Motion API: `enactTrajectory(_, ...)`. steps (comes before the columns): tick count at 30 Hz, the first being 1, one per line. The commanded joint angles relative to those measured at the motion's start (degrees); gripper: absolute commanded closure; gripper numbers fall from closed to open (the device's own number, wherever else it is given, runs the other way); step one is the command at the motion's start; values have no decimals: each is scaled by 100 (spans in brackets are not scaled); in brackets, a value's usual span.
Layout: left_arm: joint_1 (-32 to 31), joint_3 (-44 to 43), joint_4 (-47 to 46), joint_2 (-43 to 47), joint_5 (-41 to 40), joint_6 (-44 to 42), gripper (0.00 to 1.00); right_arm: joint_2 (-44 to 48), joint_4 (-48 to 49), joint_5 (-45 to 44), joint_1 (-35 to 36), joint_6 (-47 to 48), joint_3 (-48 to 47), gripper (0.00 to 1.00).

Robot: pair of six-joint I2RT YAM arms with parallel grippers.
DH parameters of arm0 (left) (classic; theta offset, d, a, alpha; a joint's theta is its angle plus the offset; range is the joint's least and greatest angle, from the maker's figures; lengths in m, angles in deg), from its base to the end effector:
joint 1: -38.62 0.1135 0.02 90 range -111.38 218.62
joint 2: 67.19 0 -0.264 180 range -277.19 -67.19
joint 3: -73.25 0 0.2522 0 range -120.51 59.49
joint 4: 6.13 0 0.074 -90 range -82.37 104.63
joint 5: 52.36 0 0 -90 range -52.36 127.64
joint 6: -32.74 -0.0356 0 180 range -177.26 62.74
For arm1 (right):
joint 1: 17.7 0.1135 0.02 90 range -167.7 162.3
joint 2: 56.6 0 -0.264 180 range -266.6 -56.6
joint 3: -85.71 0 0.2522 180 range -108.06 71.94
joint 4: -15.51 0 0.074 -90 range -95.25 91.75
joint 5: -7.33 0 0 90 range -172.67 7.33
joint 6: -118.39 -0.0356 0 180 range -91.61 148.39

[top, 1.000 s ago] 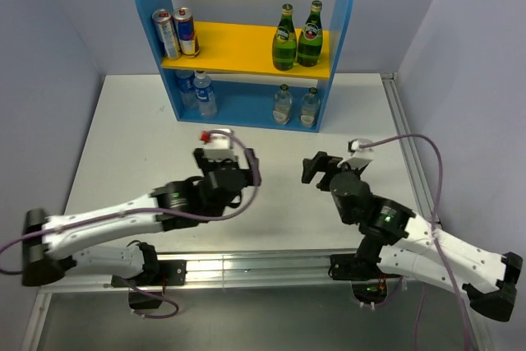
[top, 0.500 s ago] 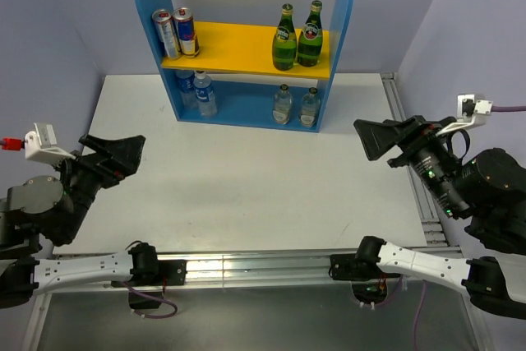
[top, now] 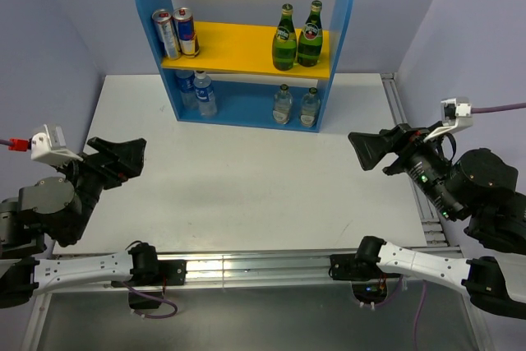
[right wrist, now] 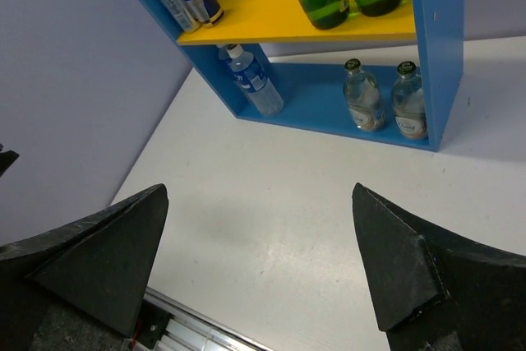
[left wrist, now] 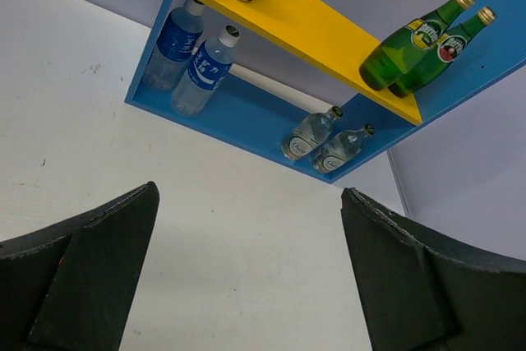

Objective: Place and organize the beverage onto the shelf

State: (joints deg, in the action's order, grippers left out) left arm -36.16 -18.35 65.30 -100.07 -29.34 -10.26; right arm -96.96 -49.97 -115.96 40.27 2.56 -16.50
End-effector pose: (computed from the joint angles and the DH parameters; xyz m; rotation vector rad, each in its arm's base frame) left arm 0.0356 -0.0059 0.4530 -0.4080 1.6376 -0.5619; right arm 0.0385 0.0247 0.5003 -0.0115 1.6633 0.6474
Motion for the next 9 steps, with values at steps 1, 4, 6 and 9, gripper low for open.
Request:
enactTrajectory(1, -19, 111, -142, -78, -157, -253, 1, -16, 22, 69, 21, 121, 73, 0)
enactTrajectory(4, -19, 155, -107, -87, -219, -227, 1, -16, 40, 69, 21, 139, 99, 0)
enactTrajectory(6, -19, 190, -98, -78, -236, -200, 1, -25, 119, 122, 12, 218, 125, 0)
enactTrajectory(9, -27, 234, -133, -78, -254, -227, 1, -25, 232, 103, 21, 244, 178, 0)
